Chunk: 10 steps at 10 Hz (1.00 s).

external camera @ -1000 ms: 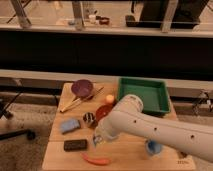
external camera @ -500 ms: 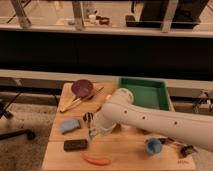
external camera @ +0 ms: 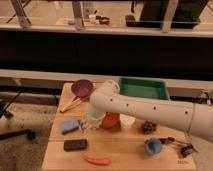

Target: Place towel in purple bowl

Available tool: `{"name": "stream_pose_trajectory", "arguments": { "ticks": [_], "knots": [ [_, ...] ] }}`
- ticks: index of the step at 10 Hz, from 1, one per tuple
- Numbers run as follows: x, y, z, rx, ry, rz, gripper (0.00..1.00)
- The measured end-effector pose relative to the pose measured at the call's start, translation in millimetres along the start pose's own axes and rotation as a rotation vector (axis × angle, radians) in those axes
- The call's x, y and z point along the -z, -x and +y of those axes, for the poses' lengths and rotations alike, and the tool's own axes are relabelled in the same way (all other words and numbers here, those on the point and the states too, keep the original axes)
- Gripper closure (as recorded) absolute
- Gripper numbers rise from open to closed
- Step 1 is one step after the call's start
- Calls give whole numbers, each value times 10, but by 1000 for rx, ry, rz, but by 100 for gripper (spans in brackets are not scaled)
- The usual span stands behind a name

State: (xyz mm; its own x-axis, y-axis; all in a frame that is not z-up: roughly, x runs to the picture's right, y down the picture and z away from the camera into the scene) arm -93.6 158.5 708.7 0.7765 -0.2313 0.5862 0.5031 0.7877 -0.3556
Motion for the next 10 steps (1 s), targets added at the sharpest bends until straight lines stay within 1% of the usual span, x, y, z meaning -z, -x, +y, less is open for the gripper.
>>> {"name": "stream_pose_trajectory", "arguments": {
  "ticks": [2,5,8,10],
  "knots": [
    [24,-43,-148,-2,-8,5,93],
    [21,-25,-379,2,-24,10,93],
    [-65,113,-606,11,-31,9,93],
    [-98,100,-723,12,-33,14,93]
  ]
}}
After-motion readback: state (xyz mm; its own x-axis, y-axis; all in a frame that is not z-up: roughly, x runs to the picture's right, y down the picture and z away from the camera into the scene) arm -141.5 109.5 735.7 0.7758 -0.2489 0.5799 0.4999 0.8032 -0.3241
